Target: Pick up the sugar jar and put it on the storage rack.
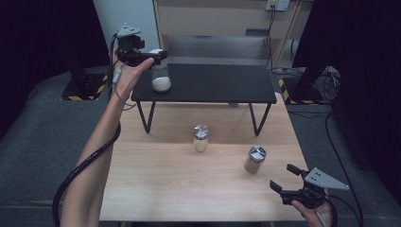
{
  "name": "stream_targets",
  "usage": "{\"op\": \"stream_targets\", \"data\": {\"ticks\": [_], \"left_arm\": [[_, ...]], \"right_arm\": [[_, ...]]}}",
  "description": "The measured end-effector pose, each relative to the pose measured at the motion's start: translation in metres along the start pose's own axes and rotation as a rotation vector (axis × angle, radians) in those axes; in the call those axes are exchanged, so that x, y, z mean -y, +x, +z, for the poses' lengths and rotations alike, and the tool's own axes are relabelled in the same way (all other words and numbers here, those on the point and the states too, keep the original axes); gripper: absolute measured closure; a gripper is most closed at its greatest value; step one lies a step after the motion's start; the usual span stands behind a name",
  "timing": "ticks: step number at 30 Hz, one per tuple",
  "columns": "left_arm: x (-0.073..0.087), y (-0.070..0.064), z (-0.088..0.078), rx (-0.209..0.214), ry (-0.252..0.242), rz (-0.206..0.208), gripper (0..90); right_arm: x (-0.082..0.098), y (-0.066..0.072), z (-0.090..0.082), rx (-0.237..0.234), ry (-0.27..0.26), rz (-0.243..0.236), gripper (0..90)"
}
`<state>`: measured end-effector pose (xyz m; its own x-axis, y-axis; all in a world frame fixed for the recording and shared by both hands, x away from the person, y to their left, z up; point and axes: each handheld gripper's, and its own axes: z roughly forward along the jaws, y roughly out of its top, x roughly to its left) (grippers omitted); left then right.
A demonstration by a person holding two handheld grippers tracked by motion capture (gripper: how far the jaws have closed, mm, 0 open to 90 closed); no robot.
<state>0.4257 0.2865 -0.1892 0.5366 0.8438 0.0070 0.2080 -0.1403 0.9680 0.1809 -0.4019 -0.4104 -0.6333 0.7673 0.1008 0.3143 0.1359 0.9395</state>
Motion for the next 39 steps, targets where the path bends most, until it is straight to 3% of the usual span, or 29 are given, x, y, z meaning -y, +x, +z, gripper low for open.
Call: {"op": "stream_targets", "data": {"ticks": [5,8,22,32,39], "left_arm": [[-0.001,-0.001,-0.013,0.034,-0.017,0.019,4.7],[0.005,-0.002,-0.021,0.078,-0.05,-0.01,4.7],[0.015,-0.026,-0.053,0.2,-0.077,0.095,4.2],[0.027,-0.029,-0.072,0.335,-0.094,0.105,3.5],[0.037,-0.035,-0.08,0.38,-0.096,0.119,2.2]], "right_arm": [[0.0,0.0,0.0,0.002,-0.001,-0.002,6.1],[0.0,0.001,0.0,0.003,0.0,-0.003,6.1],[-0.001,0.001,0.001,0.004,0.002,-0.006,6.1],[-0.001,0.002,0.001,0.007,0.004,-0.01,6.1],[-0.001,0.002,0.001,0.007,0.004,-0.011,6.1]]}}
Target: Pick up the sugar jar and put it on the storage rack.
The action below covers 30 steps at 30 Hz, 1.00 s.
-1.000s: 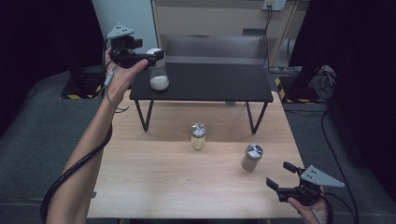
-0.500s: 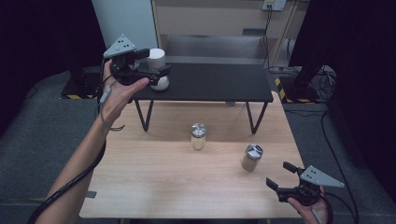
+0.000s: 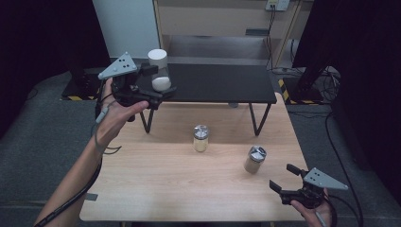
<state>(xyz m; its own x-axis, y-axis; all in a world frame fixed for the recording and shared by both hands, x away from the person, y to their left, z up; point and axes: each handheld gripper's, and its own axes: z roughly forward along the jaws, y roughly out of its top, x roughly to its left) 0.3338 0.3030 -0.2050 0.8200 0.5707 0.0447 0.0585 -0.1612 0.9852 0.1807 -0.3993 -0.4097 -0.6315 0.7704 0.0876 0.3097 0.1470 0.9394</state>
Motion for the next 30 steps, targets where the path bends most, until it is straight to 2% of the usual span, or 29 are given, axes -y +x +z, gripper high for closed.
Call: {"op": "stream_targets", "data": {"ticks": [3,10,15,21,30], "left_arm": [[0.004,-0.005,-0.003,0.004,0.008,0.02,2.0],[0.022,-0.014,-0.015,0.019,-0.009,0.014,2.0],[0.035,-0.024,-0.024,0.017,-0.011,0.031,2.1],[0.052,-0.033,-0.035,0.017,-0.023,0.016,2.3],[0.079,-0.042,-0.048,0.0,-0.003,0.004,2.2]], "right_arm": [[0.0,0.0,0.0,0.0,0.001,0.002,6.1],[0.0,0.0,0.0,0.001,0.002,0.0,6.1],[0.0,0.001,0.0,0.001,0.002,0.0,6.1],[-0.001,0.001,0.0,0.002,0.003,0.001,6.1],[0.0,0.001,0.0,0.003,0.003,0.001,6.1]]}}
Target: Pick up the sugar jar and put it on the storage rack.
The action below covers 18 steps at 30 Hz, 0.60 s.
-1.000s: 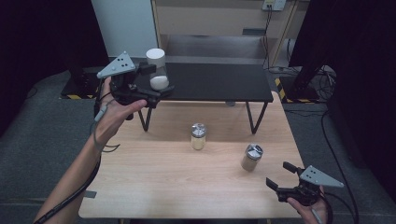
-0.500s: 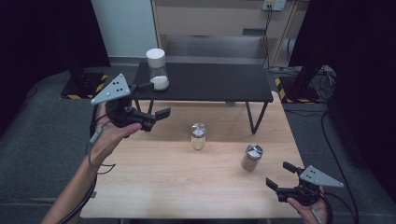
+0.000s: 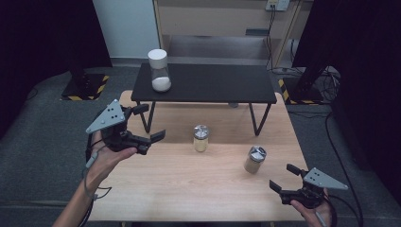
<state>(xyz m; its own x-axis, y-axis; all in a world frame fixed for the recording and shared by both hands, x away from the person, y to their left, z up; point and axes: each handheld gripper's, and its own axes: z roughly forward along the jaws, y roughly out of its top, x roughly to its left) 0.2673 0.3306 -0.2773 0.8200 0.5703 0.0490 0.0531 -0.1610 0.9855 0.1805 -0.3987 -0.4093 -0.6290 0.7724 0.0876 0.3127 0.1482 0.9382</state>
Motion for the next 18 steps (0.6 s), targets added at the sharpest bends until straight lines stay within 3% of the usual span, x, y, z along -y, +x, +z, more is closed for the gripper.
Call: {"op": "stream_targets", "data": {"ticks": [11,18], "left_arm": [[0.029,-0.009,-0.01,-0.024,0.027,0.003,1.9],[0.047,-0.012,-0.014,-0.03,0.034,-0.015,2.1]], "right_arm": [[0.0,0.0,0.0,0.001,0.001,0.0,6.1],[0.0,0.001,0.0,0.002,0.001,-0.001,6.1]]}}
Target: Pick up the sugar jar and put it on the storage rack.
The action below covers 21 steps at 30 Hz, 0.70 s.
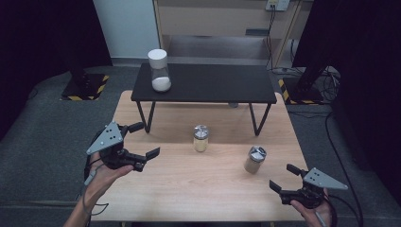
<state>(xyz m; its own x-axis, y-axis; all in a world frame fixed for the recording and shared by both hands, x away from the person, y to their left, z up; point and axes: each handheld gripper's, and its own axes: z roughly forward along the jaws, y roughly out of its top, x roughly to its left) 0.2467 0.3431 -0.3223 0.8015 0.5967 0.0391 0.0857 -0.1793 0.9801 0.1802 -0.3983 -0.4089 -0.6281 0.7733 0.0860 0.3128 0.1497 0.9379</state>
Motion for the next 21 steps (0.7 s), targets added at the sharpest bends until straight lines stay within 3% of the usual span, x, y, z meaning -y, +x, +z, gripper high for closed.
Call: {"op": "stream_targets", "data": {"ticks": [21], "left_arm": [[0.053,-0.008,-0.02,-0.039,0.022,-0.036,2.2]], "right_arm": [[0.0,0.0,0.0,0.002,0.002,-0.001,6.1]]}}
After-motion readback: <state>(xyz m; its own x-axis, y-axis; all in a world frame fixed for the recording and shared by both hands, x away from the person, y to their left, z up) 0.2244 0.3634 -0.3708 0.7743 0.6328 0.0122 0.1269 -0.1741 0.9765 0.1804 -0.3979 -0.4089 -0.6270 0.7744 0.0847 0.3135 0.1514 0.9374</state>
